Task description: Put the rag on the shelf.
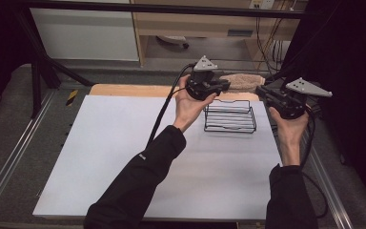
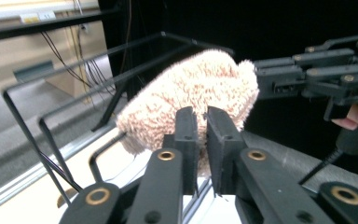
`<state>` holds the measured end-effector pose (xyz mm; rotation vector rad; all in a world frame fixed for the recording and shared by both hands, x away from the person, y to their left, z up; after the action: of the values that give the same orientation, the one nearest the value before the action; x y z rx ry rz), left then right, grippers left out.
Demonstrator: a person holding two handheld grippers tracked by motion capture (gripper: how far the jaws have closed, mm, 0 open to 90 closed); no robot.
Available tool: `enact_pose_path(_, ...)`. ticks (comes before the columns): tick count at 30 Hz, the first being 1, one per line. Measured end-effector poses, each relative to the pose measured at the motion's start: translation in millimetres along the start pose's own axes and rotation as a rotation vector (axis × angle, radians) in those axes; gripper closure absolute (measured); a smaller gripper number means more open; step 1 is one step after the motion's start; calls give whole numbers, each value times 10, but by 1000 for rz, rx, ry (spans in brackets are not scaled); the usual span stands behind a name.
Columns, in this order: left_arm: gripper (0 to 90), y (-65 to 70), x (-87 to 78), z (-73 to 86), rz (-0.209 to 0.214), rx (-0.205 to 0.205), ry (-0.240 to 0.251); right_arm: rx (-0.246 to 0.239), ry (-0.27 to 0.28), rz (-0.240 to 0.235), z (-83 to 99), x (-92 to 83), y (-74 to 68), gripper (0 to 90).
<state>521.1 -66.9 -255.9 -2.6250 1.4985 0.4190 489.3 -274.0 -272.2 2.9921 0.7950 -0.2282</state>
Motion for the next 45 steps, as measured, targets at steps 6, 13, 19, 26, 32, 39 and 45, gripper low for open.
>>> enact_pose_path(6,881,-15,59,86,-3,6,-28,0,-13,-3,39,-13,7,770)
enact_pose_path(13,887,-22,109,123,-24,34,-46,10,-1,-7,3,-81,-1,658)
enact_pose_path(19,889,-30,125,143,-35,49,-54,5,22,-33,-154,-66,-109,712)
enact_pose_path(26,872,-30,138,179,-39,60,-66,48,-70,-15,34,78,-84,873)
enact_pose_path(32,852,-51,167,204,-44,55,-74,58,-84,29,153,146,4,876)
enact_pose_path(39,792,-36,135,209,-34,51,-65,48,-64,20,126,97,-23,821)
enact_pose_path(45,677,-27,9,241,-37,46,-74,42,-46,0,71,9,-90,674)
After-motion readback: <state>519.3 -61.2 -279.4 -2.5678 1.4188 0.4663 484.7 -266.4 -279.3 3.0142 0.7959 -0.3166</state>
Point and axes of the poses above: each handheld gripper's, and its own axes: x roughly forward along the jaws, z roughly out of its underside, y roughly to its right, the point moved 5 cm from there along x, roughly forward along the jaws, and after that the axes turned 3 degrees about y, right-handed, at the moved point
